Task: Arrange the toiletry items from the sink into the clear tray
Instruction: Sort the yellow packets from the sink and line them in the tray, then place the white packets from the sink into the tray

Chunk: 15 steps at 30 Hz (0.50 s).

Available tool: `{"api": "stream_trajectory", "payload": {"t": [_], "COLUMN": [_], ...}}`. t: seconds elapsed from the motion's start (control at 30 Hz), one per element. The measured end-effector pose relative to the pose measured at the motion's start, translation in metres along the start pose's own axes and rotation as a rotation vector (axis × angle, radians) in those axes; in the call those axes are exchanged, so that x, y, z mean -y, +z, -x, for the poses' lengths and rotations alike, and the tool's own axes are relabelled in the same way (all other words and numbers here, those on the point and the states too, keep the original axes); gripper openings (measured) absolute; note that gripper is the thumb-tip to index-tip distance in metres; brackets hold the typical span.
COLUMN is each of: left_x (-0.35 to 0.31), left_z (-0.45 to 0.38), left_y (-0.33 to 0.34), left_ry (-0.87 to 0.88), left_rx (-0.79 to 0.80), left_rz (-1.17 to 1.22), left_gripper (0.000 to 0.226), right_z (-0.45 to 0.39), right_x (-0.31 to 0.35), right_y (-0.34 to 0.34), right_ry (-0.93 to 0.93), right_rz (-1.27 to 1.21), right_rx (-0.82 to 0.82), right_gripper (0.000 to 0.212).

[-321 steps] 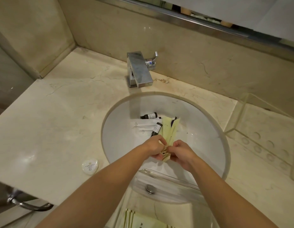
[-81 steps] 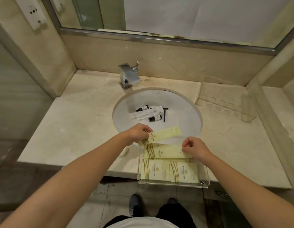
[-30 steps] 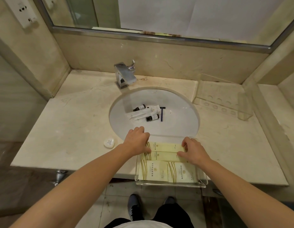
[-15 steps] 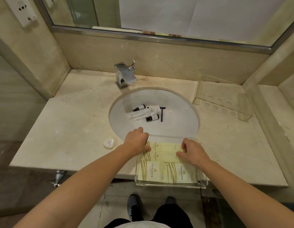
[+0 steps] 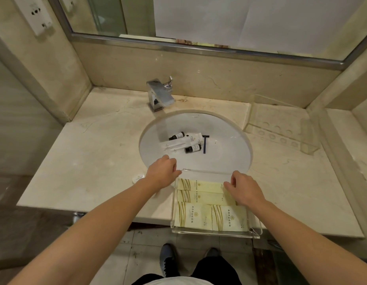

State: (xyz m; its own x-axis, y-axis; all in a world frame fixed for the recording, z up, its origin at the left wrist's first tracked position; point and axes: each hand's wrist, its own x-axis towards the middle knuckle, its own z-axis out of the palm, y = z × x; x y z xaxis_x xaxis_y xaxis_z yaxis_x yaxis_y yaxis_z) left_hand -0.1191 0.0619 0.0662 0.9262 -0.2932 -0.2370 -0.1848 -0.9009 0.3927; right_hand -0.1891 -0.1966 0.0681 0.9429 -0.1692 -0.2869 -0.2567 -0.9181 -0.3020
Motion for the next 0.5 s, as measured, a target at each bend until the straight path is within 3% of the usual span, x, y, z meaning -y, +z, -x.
{"api": "stream_trajectory", "payload": {"t": [0.5], "left_x": [0.05], "left_z": [0.009], "left_y": [-0.016], "left_ry": [-0.293], "left_rx": [-0.104], "left_rz": [0.227], "left_gripper": [0.013], "right_z": [-0.014], "right_x": [0.032], "right_y": [0.003], "right_ry": [-0.075], "right_rz": [0.069], "right_rx": [-0.08], "right_gripper": [0.012]}}
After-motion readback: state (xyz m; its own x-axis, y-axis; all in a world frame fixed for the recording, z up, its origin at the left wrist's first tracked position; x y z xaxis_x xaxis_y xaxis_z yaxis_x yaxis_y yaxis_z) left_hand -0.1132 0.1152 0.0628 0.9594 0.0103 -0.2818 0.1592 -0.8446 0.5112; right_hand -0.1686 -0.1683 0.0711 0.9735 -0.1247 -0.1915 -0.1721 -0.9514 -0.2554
